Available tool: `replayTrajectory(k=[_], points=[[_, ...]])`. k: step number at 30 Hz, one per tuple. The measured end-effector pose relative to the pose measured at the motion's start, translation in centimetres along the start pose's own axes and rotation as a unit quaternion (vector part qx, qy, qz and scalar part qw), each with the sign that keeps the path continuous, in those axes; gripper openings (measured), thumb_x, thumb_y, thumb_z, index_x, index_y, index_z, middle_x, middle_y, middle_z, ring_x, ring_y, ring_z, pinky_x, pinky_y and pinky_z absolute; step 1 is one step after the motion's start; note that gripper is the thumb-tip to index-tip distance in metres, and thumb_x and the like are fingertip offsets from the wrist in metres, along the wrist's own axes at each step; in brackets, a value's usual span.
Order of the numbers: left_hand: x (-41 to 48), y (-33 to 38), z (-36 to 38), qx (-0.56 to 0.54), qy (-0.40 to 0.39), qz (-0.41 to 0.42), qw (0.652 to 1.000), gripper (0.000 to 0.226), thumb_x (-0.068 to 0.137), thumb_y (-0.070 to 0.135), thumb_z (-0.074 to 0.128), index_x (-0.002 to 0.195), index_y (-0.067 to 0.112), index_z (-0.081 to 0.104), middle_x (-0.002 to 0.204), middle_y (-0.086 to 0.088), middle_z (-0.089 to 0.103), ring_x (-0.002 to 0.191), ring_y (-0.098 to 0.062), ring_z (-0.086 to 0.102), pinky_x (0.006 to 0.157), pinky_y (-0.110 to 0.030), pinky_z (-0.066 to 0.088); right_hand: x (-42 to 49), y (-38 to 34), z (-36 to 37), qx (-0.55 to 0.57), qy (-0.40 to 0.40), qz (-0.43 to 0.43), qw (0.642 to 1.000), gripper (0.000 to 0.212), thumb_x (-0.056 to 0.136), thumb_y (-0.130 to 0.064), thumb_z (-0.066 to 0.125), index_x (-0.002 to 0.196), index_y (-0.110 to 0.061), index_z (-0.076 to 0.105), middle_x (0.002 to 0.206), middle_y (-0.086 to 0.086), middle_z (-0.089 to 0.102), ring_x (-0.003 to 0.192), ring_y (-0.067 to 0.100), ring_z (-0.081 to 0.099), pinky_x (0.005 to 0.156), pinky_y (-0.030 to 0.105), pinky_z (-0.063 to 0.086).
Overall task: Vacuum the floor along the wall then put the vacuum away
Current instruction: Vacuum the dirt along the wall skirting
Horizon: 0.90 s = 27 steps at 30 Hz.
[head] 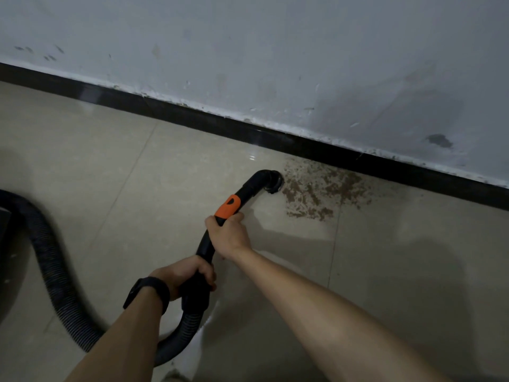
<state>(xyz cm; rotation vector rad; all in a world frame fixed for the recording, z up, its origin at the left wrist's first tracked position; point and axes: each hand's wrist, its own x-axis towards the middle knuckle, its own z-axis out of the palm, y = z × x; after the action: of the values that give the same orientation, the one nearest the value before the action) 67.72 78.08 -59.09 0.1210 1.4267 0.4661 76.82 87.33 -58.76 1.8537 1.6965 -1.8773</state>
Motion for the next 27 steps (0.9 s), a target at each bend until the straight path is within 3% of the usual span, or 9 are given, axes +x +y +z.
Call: replayTrajectory(k=[4,8,13,17,19,22,27], points=[[0.7,1.2,1.0,0.005,0.004,0.007,1.000,0.025,0.048,0.001,0.059,0.043,0.012,0.037,0.054,-0.006,0.042,0.047,-0.022,0.045,0.067,-0.034,0.045,1.1,-0.1,-1.4,0.010,0.008,0.001,1.000,0.050,0.098,-0.046,0.052,0.122,-0.007,0.032,0.102,0.009,0.062,0.090,0.032,0.068,0.078,0.048,0.061],[1.4,2.3,1.8,0.032,0.012,0.016,0.999,0.022,0.048,0.006,0.061,0.037,0.014,0.044,0.051,-0.006,0.048,0.045,-0.021,0.051,0.071,-0.036,0.043,2.1,-0.3,-3.0,0.009,0.013,0.002,1.000,0.053,0.097,-0.048,0.052,0.124,-0.006,0.033,0.092,0.004,0.060,0.078,0.025,0.064,0.061,0.036,0.056],[2.2,3.6,2.9,0.069,0.041,0.029,0.996,0.010,0.047,0.011,0.062,0.041,0.012,0.053,0.058,-0.010,0.059,0.061,-0.027,0.057,0.064,-0.032,0.047,3.4,-0.8,-4.3,-0.012,0.017,0.000,1.000,0.053,0.096,-0.050,0.053,0.118,-0.008,0.032,0.111,0.013,0.065,0.094,0.032,0.068,0.079,0.047,0.061],[2.3,4.5,4.0,0.068,0.084,0.052,0.993,0.006,0.052,0.010,0.064,0.052,0.005,0.062,0.064,-0.015,0.065,0.063,-0.028,0.060,0.060,-0.030,0.049,4.3,-1.3,-5.5,-0.009,0.009,0.004,1.000,0.065,0.097,-0.050,0.054,0.135,-0.003,0.030,0.110,0.009,0.059,0.091,0.027,0.064,0.073,0.038,0.057],[2.4,4.6,4.1,0.065,0.102,0.060,0.991,0.006,0.060,0.006,0.063,0.055,0.003,0.063,0.065,-0.015,0.065,0.064,-0.029,0.060,0.060,-0.031,0.049,4.8,-1.6,-5.7,-0.016,0.003,0.006,1.000,0.070,0.096,-0.052,0.053,0.138,-0.003,0.028,0.113,0.010,0.060,0.093,0.027,0.064,0.078,0.042,0.060],[2.6,4.7,3.9,0.057,0.115,0.063,0.990,0.005,0.054,0.009,0.064,0.051,0.006,0.065,0.065,-0.015,0.066,0.066,-0.030,0.062,0.062,-0.033,0.050,5.2,-1.8,-5.5,-0.028,0.004,0.008,1.000,0.072,0.095,-0.053,0.054,0.139,-0.002,0.027,0.115,0.011,0.062,0.098,0.030,0.066,0.084,0.047,0.061],[3.0,4.6,4.3,0.076,0.119,0.060,0.988,0.023,0.071,-0.001,0.062,0.049,0.007,0.064,0.065,-0.016,0.066,0.065,-0.030,0.063,0.060,-0.031,0.050,4.9,-1.1,-5.4,-0.036,0.031,0.002,0.999,0.064,0.095,-0.052,0.053,0.132,-0.003,0.033,0.107,0.010,0.065,0.091,0.030,0.068,0.078,0.043,0.061]])
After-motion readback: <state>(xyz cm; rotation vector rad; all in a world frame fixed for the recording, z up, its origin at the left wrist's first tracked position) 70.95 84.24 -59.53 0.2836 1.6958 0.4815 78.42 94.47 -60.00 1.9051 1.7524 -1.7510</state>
